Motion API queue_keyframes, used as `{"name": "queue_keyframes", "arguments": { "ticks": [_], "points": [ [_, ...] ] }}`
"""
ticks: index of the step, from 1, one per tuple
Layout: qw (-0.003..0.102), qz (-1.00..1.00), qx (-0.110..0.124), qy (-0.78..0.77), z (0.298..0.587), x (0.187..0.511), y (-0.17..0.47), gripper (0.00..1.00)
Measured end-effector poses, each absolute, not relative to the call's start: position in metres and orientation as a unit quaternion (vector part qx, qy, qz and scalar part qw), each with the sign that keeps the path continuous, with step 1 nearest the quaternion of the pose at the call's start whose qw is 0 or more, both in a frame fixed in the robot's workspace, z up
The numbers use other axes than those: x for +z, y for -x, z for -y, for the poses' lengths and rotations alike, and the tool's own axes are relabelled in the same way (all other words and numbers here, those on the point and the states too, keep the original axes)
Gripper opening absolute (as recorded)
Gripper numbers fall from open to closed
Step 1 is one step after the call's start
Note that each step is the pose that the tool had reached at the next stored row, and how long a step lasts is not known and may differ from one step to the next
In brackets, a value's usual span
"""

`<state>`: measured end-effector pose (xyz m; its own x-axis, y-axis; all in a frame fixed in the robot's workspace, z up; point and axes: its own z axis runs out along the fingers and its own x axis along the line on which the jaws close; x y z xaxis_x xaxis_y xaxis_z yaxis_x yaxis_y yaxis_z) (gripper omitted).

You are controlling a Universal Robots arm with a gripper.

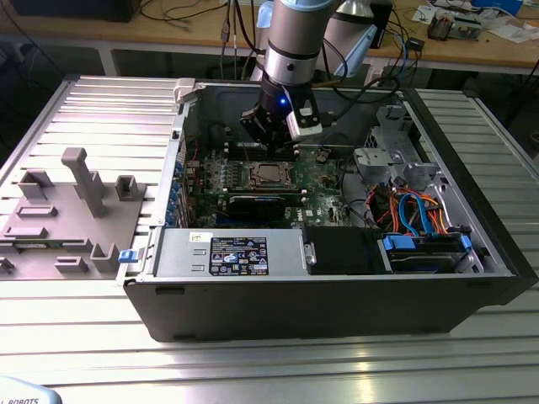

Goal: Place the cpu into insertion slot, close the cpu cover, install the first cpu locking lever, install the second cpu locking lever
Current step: 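Install the first cpu locking lever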

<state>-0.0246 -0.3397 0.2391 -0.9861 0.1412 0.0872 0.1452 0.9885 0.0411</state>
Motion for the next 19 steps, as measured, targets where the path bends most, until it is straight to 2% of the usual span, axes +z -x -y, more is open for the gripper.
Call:
{"name": "queue_keyframes", "arguments": {
  "ticks": [19],
  "points": [
    [0.042,0.997,-0.023,0.062,0.3397,0.2391,0.0246,0.11]
  ]
}}
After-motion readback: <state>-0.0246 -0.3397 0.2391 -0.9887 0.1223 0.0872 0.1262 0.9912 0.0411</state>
